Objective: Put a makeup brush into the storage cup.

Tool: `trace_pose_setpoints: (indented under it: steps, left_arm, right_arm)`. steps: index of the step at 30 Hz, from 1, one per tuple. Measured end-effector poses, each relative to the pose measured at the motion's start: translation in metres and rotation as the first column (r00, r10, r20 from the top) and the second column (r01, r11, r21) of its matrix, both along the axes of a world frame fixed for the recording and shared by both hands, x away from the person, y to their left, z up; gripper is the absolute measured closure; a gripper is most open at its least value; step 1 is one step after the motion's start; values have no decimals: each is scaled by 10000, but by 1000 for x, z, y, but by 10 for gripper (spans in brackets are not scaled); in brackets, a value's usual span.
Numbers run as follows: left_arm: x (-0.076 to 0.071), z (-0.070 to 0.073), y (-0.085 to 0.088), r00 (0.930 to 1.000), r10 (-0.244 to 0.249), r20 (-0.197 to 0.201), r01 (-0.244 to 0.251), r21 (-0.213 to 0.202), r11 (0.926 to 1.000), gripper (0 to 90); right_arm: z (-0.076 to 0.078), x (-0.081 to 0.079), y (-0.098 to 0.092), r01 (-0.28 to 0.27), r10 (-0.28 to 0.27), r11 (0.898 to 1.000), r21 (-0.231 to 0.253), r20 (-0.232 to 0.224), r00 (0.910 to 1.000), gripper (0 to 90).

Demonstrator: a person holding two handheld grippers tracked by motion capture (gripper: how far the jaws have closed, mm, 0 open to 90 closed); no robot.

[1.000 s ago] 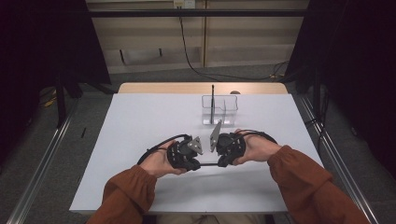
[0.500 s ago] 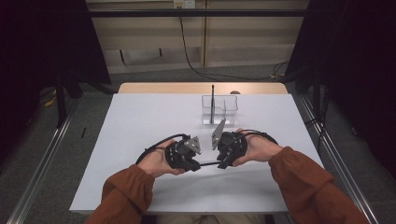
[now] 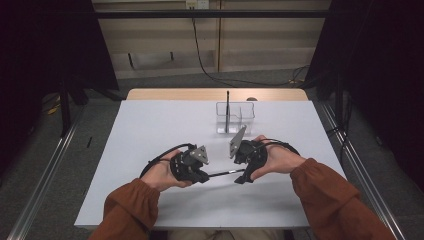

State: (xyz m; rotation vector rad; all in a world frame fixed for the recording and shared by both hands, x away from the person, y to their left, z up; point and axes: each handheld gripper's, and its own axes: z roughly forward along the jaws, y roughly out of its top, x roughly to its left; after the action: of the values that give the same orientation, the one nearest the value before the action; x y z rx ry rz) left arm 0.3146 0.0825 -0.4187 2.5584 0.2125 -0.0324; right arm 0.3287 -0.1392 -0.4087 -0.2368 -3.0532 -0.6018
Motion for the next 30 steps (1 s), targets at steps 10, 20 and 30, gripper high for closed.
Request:
trace_pose_setpoints:
  steps: [10, 20, 30]
  left_arm:
    - [1, -3, 14, 9987, 448, -225, -457, -397, 9982, 841]
    - [-2, -8, 29, 9960, 875, -197, -885, -575, 9944, 841]
    - [-4, -7, 53, 9896, 1424, -195, -1437, -1217, 9821, 841]
  right_arm:
    - [-1, -1, -20, 810, -812, 9965, 196, 82, 9967, 136]
    - [-3, -4, -31, 1197, -1214, 9910, 597, 249, 9923, 51]
    - [-3, -7, -47, 1881, -1959, 9725, 1376, 447, 9796, 65]
